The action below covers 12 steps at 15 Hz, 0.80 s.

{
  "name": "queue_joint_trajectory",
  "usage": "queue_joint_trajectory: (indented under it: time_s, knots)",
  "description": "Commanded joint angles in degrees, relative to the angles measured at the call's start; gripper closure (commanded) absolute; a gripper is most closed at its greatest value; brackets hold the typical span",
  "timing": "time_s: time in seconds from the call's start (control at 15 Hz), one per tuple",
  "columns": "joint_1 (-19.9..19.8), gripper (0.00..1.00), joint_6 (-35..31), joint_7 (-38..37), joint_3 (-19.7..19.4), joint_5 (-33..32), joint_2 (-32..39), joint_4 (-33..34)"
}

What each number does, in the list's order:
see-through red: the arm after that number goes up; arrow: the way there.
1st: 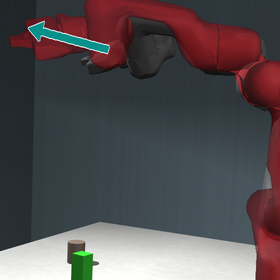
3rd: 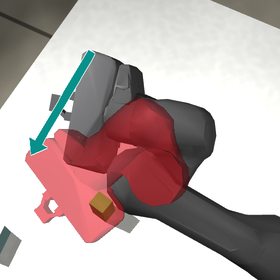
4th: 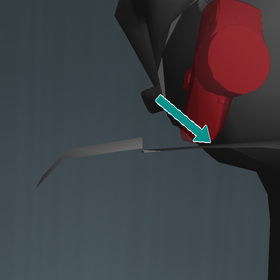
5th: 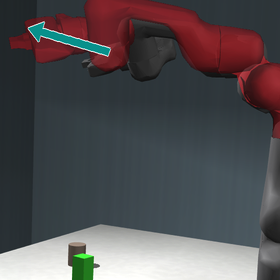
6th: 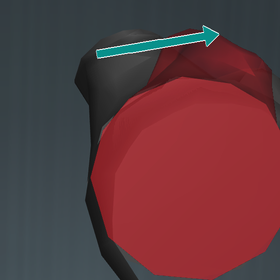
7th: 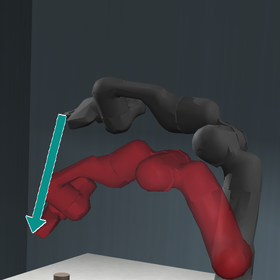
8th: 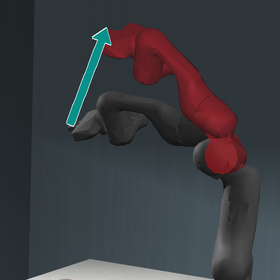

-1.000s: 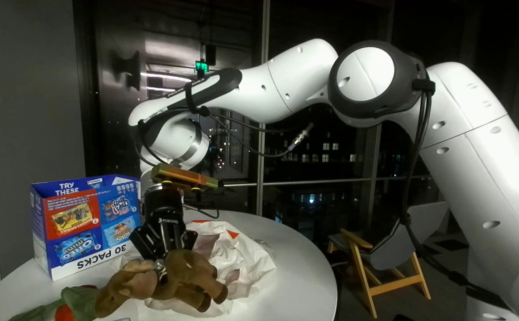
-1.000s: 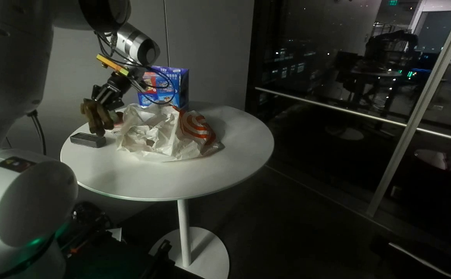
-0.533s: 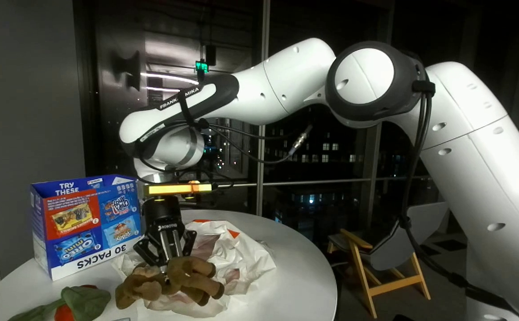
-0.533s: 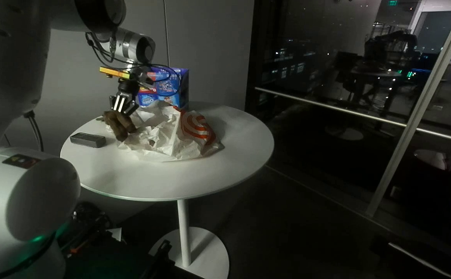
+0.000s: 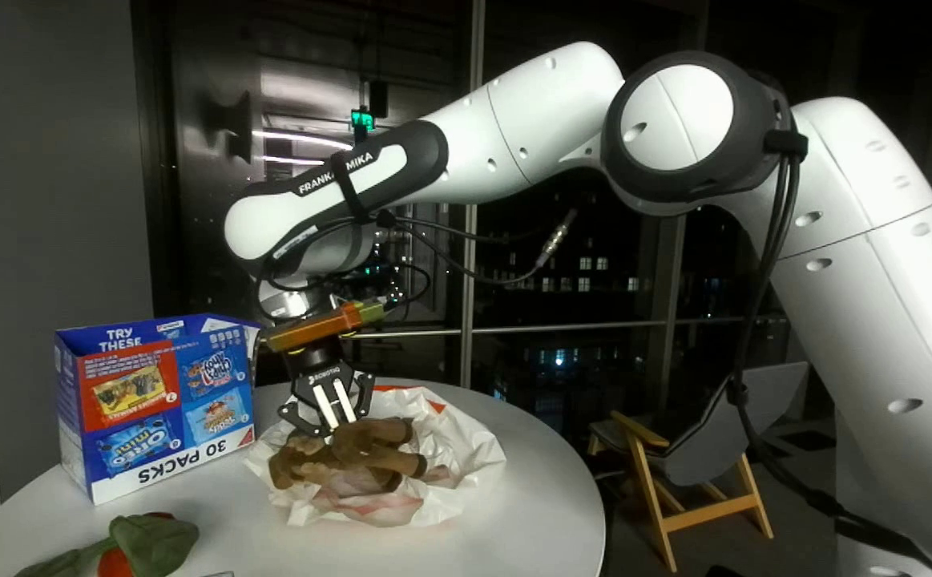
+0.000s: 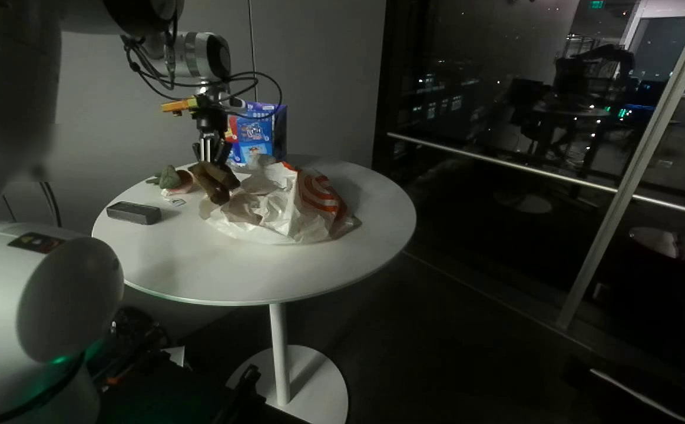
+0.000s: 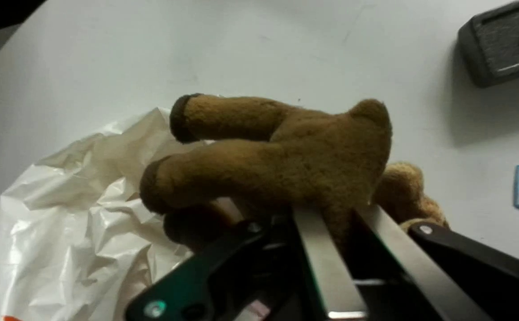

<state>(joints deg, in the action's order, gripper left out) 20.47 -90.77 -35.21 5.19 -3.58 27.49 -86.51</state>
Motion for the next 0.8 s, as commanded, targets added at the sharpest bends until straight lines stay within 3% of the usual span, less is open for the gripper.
queue_joint_trajectory:
  time_s: [0.0,0.27,0.73]
  knots:
    - [2.0,0.94,4.9,-7.3,-1.2,-5.8,-2.9,-1.3]
    - [-0.5,0.95,14.8,-1.3,1.5,-1.3,-5.8,-0.2]
    - [-0.9,0.94,24.2,-9.0,0.1,-2.5,-3.6,3.9]
